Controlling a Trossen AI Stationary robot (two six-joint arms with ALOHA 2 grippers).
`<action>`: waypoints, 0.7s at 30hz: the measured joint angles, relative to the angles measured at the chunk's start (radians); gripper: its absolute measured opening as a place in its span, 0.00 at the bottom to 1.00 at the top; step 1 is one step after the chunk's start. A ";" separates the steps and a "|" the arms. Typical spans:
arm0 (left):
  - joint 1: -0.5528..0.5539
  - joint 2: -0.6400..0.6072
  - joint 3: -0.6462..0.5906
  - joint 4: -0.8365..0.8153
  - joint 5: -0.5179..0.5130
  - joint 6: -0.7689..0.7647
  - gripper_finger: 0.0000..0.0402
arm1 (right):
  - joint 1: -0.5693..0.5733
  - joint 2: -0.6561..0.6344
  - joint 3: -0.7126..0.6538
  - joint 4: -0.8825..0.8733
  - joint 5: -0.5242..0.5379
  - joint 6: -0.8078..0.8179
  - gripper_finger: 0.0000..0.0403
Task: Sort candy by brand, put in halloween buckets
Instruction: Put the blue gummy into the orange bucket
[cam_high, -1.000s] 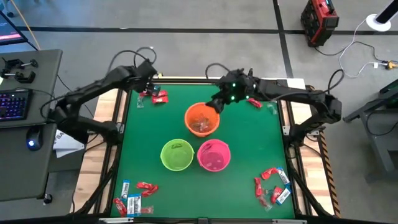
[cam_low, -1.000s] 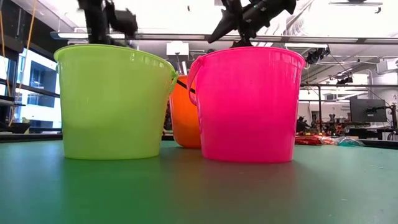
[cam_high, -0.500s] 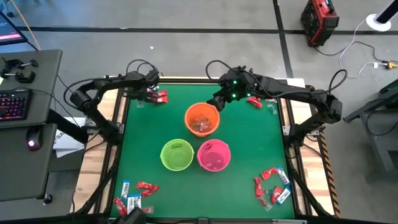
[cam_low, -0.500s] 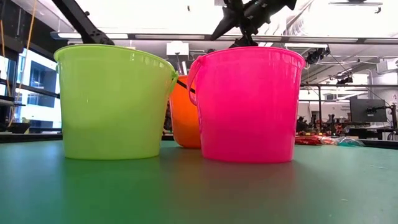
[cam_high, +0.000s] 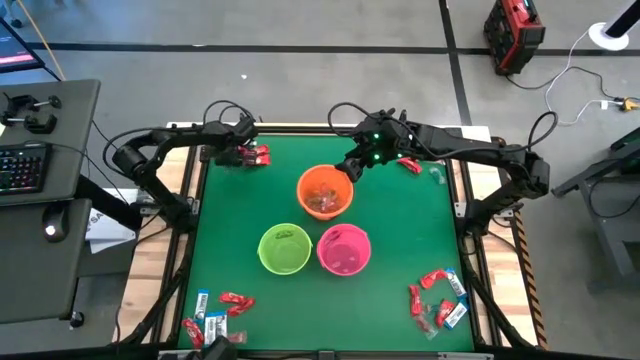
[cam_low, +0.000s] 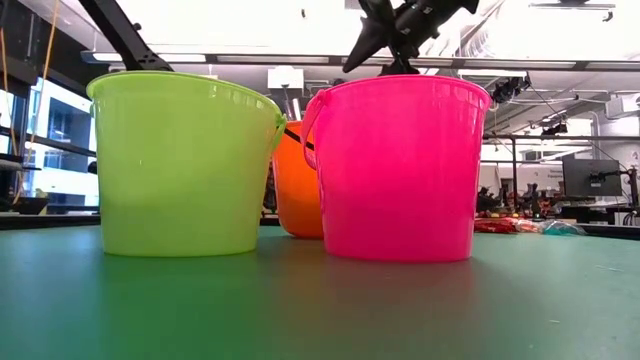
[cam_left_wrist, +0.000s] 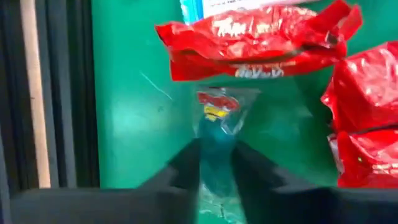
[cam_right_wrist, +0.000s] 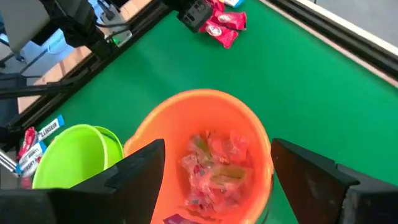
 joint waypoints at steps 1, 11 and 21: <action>0.000 -0.002 0.000 -0.003 0.010 0.000 0.10 | 0.000 0.000 0.000 -0.008 0.000 0.000 0.71; -0.047 -0.289 0.071 -0.034 0.111 0.017 0.04 | 0.000 -0.010 0.000 -0.038 0.000 -0.010 0.71; -0.401 -0.503 0.158 0.311 0.297 0.001 0.01 | -0.008 -0.176 0.001 -0.066 0.174 -0.027 0.71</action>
